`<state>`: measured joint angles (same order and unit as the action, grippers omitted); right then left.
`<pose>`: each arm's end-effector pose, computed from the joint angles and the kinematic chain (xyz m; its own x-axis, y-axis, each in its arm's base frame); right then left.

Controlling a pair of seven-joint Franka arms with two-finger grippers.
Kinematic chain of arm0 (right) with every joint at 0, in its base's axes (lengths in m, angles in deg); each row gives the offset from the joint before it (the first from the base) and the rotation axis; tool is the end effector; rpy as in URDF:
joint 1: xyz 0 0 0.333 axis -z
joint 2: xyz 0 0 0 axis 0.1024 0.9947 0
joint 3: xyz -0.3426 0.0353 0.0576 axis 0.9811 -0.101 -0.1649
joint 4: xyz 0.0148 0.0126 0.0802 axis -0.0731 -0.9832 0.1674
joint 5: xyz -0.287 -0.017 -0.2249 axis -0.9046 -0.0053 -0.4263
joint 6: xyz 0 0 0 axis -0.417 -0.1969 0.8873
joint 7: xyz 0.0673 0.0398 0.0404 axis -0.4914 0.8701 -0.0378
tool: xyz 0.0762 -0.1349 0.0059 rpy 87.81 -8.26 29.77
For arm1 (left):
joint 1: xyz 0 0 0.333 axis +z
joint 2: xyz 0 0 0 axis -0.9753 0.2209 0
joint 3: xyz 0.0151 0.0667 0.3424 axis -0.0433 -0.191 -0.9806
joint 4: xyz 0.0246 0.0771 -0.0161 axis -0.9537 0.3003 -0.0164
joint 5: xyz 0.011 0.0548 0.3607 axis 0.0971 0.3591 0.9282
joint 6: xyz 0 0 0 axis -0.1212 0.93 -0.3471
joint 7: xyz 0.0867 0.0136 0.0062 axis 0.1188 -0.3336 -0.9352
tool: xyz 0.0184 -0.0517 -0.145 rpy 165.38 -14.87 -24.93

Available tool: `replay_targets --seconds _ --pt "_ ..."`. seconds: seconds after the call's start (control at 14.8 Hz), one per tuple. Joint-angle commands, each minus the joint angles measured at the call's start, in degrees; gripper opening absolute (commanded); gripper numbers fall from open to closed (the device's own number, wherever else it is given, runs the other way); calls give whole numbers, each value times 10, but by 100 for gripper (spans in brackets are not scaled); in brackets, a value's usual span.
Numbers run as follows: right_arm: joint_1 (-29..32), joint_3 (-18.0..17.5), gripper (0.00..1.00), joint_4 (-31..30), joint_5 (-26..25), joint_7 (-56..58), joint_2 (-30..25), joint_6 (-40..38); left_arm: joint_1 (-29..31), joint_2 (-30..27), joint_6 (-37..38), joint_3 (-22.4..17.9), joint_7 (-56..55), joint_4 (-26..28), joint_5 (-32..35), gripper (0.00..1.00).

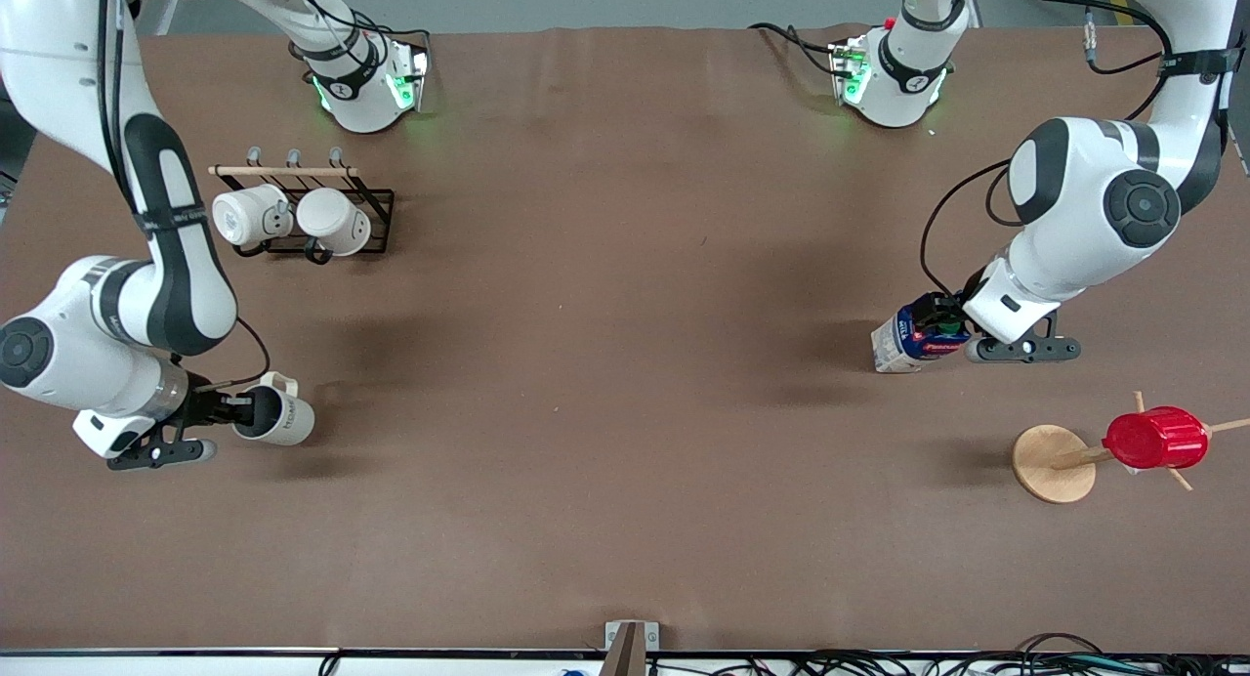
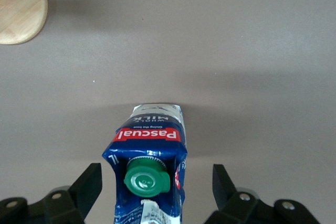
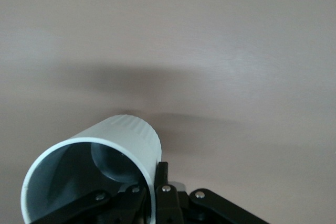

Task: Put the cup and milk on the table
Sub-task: 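Carry the mug and the carton toward the table middle with both grippers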

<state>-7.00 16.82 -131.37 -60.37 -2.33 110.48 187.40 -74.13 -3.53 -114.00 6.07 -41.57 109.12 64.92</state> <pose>0.6644 -0.0497 0.2963 0.9919 0.1271 -0.0085 0.1264 -0.9906 -0.0531 0.5416 -0.0741 0.3620 0.9998 -0.0052 -0.0201 -0.0043 -0.9990 0.0438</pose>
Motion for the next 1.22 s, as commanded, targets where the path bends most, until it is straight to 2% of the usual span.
replay_targets --seconds 0.0,0.27,0.34,0.47,0.54,0.74,0.81,0.88,1.02,1.15 --pt "-15 -39 0 4 7 -82 -54 -62 2 0 -16 1 8 12 10 93" --pt "-29 -144 0 4 -5 -263 -59 -51 2 7 -16 1 8 15 10 92" --pt "-44 -157 0 4 -16 -306 -59 -38 3 7 -16 1 8 16 10 90" --pt "-94 -174 0 6 -58 -422 -55 1 3 9 -16 1 8 16 10 84" --pt "-121 -179 0 15 -85 -480 -49 9 3 9 -16 1 8 16 10 78" --pt "-213 -182 0 58 -150 -640 8 10 5 9 -16 1 9 15 10 34" --pt "-237 -182 0 78 -159 -678 31 16 5 12 -16 1 9 13 10 27" --pt "-259 -182 0 89 -172 -709 50 21 5 12 -16 1 9 10 10 22" --pt "-282 -182 0 93 -205 -754 69 39 4 12 -11 1 9 -1 10 21" --pt "-303 -182 0 93 -212 -768 81 65 1 11 -3 4 9 -28 10 21"
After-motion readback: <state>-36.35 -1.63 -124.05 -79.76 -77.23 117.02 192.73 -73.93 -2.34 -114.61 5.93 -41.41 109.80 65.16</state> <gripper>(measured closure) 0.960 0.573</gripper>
